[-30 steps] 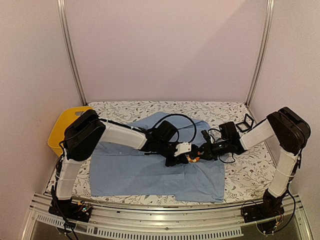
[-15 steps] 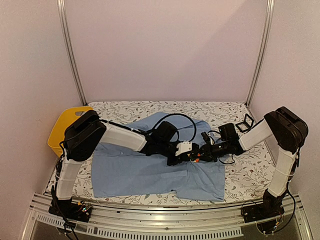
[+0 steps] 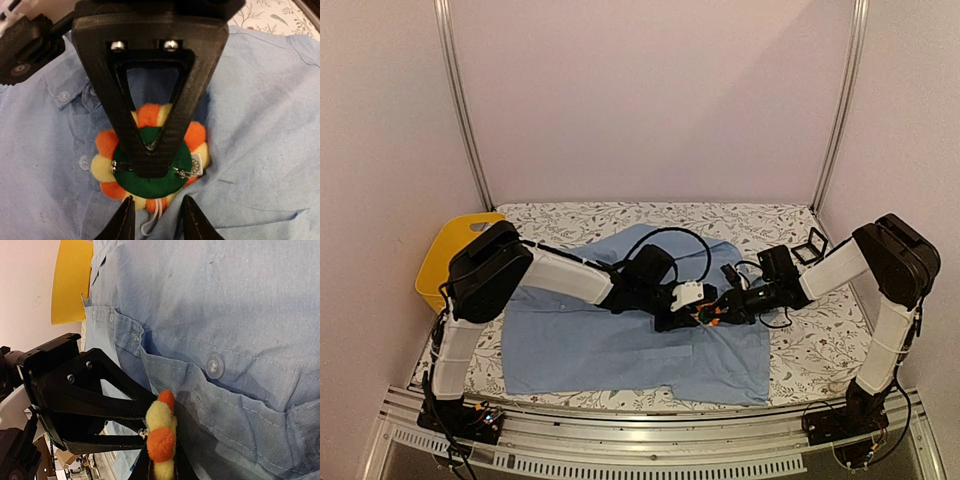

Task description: Pin the brooch onto the clothing

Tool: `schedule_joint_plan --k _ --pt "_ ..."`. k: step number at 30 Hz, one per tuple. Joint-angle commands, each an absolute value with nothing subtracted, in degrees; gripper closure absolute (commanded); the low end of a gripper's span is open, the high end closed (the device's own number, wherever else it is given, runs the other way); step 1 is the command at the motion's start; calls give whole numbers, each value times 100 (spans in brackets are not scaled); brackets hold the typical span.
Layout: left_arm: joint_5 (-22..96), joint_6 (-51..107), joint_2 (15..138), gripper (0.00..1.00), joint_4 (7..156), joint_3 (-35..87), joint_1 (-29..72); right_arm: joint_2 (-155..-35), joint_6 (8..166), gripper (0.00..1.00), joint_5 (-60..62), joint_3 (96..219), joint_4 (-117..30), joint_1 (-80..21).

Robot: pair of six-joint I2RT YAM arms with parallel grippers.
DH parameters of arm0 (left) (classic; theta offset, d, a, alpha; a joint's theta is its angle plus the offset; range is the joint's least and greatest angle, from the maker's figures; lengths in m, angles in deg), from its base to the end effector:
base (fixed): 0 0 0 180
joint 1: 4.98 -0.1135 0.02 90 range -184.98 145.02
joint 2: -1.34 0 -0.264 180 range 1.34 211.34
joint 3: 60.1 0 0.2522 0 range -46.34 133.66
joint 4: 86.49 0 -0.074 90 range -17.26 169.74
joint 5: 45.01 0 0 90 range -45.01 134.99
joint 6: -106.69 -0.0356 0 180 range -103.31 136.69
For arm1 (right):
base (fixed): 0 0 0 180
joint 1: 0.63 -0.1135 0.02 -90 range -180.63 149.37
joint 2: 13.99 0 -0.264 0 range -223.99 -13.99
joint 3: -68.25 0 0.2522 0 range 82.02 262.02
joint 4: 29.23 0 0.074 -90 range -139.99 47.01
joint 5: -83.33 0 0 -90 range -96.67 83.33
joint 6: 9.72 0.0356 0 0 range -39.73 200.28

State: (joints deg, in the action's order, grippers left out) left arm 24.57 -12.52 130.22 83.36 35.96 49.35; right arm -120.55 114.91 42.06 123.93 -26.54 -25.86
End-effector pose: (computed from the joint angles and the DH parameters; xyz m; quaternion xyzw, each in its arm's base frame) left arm 0.2676 -0.3941 0.1091 0.6539 0.6259 -0.2440 0.3479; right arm 0.2775 0.1603 0.0982 -0.0770 0.8602 0.4962 0.0894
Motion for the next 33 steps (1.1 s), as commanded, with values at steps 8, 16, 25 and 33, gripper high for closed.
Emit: schedule_joint_plan --k 8,16,25,33 --pt "1993 -796 12524 53 7887 3441 4975 -11992 11249 100 4499 12336 -2937 -2640" --pt "679 293 12602 43 7815 3546 4668 -11851 11127 100 4489 12360 -2924 -2641" --pt "407 939 13150 41 7740 4091 4487 -11754 11059 100 4466 12262 -2634 -2710" --pt "394 912 13400 42 7545 4264 4473 -11714 10966 100 4556 12262 -2484 -2794"
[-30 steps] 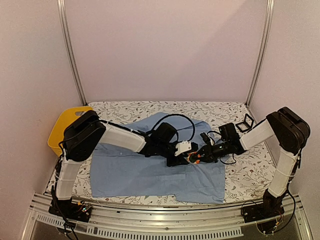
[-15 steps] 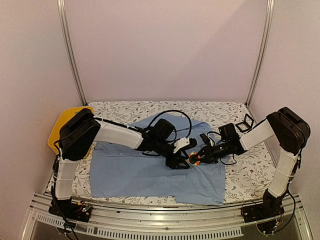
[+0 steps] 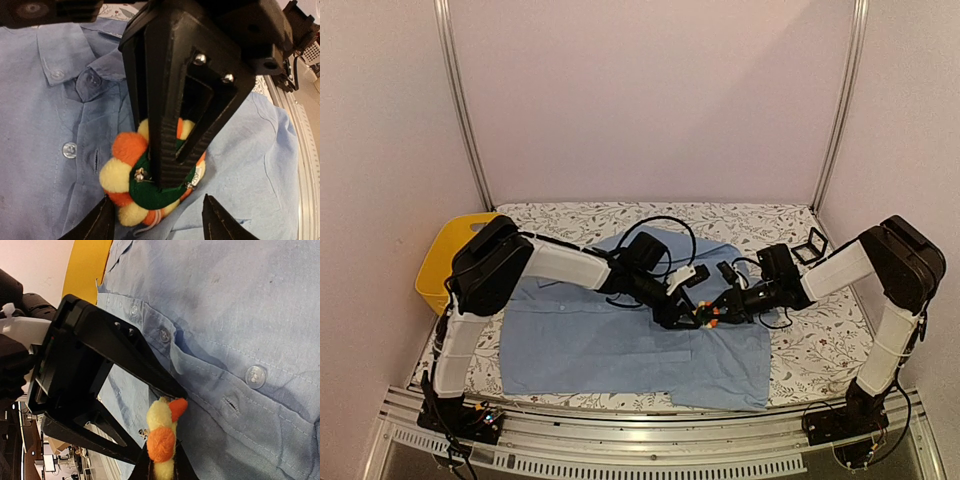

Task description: Pin the brooch onto the clothing

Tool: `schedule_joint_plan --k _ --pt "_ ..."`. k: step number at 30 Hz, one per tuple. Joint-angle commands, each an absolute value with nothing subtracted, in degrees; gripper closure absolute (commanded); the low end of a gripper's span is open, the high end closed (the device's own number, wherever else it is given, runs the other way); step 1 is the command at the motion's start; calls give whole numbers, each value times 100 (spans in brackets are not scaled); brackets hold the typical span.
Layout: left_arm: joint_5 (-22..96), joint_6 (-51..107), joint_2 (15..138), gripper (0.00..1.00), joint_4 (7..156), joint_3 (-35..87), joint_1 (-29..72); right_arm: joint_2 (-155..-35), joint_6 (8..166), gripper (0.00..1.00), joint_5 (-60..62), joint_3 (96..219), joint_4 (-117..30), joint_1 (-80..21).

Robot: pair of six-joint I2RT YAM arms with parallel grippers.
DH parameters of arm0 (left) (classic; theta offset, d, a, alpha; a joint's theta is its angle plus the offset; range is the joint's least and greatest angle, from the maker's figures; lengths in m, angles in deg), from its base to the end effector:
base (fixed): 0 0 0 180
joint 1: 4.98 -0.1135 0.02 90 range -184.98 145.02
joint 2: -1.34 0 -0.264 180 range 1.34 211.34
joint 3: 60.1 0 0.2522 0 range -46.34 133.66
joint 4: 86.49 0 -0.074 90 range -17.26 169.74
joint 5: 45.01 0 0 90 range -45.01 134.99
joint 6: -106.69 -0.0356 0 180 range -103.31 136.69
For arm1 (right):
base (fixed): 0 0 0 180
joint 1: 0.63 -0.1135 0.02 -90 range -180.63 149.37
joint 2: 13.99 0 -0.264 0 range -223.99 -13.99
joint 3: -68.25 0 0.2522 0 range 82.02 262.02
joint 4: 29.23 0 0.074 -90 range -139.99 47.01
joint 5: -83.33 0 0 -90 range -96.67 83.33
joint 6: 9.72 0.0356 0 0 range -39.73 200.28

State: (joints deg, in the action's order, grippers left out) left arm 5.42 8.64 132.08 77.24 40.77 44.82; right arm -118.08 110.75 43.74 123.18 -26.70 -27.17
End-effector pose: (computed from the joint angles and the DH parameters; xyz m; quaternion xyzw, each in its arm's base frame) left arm 0.2933 -0.3822 0.1148 0.5328 0.7028 -0.4186 0.2165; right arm 0.2701 0.1656 0.1085 -0.1284 0.8457 0.5073 0.1049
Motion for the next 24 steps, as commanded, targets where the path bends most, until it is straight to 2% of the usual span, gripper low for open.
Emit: schedule_joint_plan --k 1,11,14,17,19,21,24 --pt "364 908 13446 44 7499 4326 4479 -11737 10978 100 4573 12266 -2466 -2814" --pt "-191 772 13464 62 7416 4331 4486 -11824 11023 100 4582 12216 -2462 -2842" --pt "-348 668 13463 61 7369 4314 4509 -11856 11033 100 4536 12218 -2467 -2840" --pt "-438 514 13450 51 7345 4273 4542 -11858 11047 100 4494 12242 -2456 -2843" --pt "-400 438 13449 47 7334 4253 4567 -11864 11057 100 4492 12257 -2454 -2841" --pt "-225 377 13470 48 7345 4258 4581 -11866 11073 100 4499 12262 -2441 -2840" --pt "-42 284 13529 56 7388 4276 4591 -11870 11111 100 4518 12245 -2402 -2845"
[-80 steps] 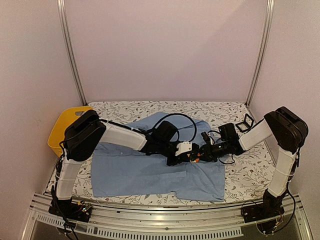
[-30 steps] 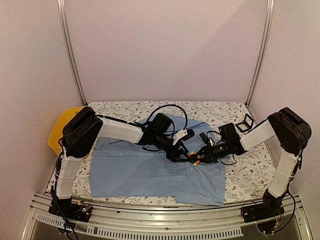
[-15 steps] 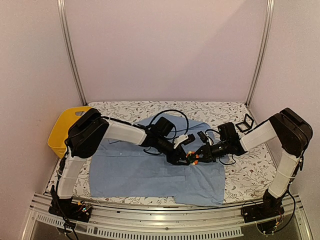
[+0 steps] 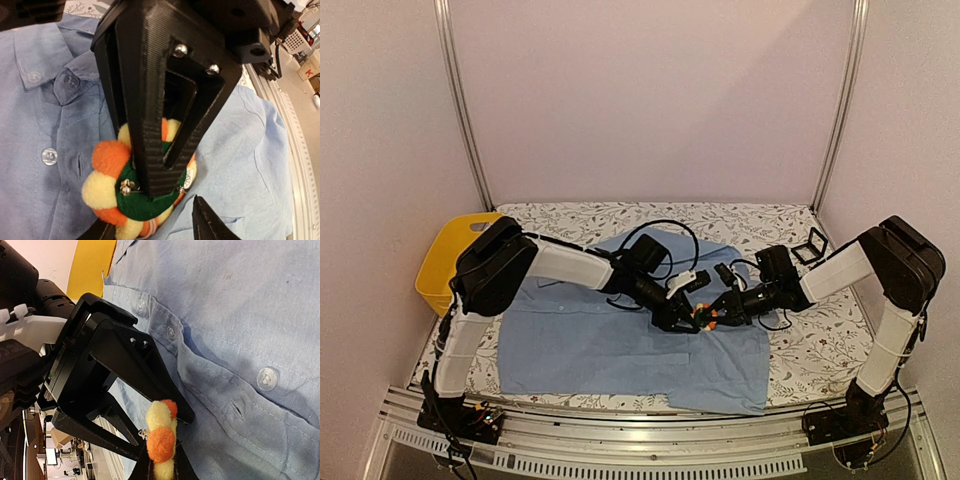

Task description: Pin the brooch onto the clothing

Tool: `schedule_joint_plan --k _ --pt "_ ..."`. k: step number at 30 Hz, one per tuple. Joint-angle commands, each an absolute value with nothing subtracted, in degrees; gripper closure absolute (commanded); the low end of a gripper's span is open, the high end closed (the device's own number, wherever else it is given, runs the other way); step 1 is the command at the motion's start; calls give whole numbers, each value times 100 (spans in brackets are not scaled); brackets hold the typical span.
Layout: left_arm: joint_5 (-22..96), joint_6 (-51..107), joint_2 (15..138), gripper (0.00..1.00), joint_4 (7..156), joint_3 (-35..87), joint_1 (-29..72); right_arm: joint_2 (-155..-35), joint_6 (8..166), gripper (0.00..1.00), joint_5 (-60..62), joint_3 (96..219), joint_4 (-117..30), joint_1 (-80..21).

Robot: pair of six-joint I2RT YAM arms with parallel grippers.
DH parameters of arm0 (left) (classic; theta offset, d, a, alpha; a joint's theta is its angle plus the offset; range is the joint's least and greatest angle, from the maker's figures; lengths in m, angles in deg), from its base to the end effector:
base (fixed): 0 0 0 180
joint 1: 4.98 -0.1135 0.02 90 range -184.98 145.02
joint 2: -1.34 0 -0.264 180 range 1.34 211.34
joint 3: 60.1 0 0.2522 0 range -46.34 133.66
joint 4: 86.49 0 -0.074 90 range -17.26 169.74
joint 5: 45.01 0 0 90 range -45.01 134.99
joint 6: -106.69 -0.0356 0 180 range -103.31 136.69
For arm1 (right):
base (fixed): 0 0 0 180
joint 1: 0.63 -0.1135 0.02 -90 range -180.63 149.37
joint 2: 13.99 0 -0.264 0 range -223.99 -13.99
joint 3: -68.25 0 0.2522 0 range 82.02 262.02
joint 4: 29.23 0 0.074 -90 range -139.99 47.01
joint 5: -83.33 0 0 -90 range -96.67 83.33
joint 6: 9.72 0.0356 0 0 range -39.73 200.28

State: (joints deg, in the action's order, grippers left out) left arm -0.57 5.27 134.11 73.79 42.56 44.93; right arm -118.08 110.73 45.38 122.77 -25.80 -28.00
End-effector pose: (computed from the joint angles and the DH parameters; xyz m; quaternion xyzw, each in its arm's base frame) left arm 0.2905 -0.3845 0.1052 0.5560 0.6770 -0.4477 0.1791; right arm 0.2662 0.1694 0.1084 -0.1414 0.8377 0.5185 0.0970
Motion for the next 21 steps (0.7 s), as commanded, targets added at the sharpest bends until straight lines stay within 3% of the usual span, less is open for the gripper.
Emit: schedule_joint_plan --k 1,9,16,21 --pt "-40 277 13560 58 7410 4301 4598 -11867 11112 100 4519 12237 -2401 -2841" --pt "-60 340 13608 75 7447 4427 4639 -11923 11188 100 4551 12188 -2268 -2849" --pt "-218 463 13518 100 7416 4458 4638 -11987 11213 100 4554 12180 -2226 -2849" --pt "-504 651 13426 97 7432 4504 4637 -12001 11200 100 4540 12114 -2193 -2849"
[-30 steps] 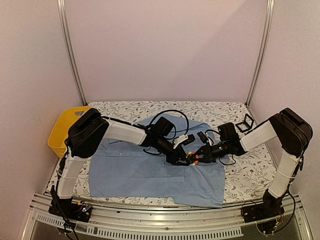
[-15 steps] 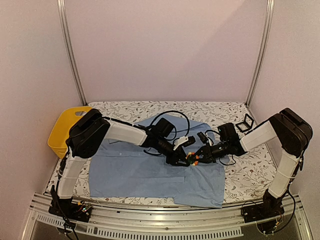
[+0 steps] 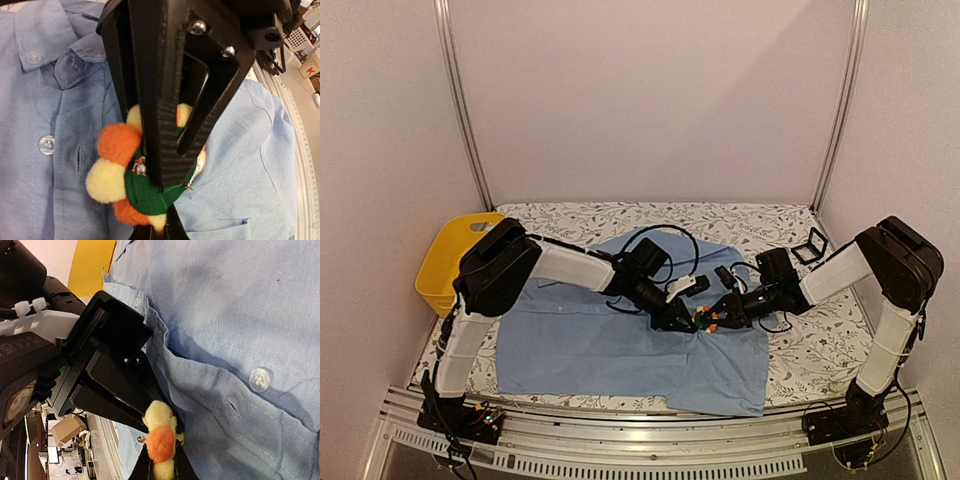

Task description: Pin the brooch onto the clothing

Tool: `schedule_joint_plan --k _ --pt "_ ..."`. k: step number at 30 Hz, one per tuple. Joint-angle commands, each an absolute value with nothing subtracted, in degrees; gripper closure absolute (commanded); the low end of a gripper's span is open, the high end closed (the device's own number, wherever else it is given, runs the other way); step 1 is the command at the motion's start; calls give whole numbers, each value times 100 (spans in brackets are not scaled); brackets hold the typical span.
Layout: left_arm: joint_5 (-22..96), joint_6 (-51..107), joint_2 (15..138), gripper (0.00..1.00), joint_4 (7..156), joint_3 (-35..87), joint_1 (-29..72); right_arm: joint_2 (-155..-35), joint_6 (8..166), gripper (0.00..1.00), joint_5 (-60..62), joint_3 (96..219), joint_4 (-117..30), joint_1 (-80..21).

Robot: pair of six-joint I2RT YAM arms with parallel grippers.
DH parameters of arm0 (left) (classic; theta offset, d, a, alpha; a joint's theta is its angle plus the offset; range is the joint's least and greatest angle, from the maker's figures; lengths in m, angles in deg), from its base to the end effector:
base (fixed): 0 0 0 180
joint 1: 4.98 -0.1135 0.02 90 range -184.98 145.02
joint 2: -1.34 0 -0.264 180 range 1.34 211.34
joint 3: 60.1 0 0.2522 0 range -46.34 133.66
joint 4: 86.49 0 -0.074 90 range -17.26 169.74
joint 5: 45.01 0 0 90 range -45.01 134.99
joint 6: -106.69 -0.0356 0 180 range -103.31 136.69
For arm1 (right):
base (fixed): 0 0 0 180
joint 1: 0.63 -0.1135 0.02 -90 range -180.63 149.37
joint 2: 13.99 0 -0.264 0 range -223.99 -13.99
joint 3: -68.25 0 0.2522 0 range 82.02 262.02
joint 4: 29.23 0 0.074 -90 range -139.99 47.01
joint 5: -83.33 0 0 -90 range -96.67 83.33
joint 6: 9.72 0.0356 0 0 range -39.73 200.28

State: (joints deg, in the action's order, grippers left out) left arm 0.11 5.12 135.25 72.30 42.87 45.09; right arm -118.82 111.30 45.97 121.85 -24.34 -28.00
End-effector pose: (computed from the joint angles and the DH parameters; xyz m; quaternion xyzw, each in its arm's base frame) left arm 0.2890 -0.3844 0.0957 0.5543 0.6874 -0.4397 0.1640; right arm 0.2636 0.1683 0.1029 -0.1383 0.8369 0.5219 0.0902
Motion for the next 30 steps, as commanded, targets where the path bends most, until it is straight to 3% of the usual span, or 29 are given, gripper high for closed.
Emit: schedule_joint_plan --k 1,13,17,20,26,30 --pt "-550 724 13405 90 7481 4484 4635 -11999 11200 100 4544 12105 -2171 -2849" --pt "-591 989 13311 74 7874 4364 4640 -11944 11278 100 4633 12056 -2147 -2857" --pt "-633 1029 13330 74 8078 4366 4645 -11938 11284 100 4648 12051 -2143 -2858" --pt "-679 1045 13344 76 8122 4368 4653 -11923 11288 100 4666 12051 -2141 -2858" --pt "-911 1158 13314 100 8220 4362 4669 -11919 11256 100 4712 12069 -2142 -2861" --pt "-1020 1189 13237 100 8205 4269 4655 -11904 11253 99 4721 12064 -2138 -2867"
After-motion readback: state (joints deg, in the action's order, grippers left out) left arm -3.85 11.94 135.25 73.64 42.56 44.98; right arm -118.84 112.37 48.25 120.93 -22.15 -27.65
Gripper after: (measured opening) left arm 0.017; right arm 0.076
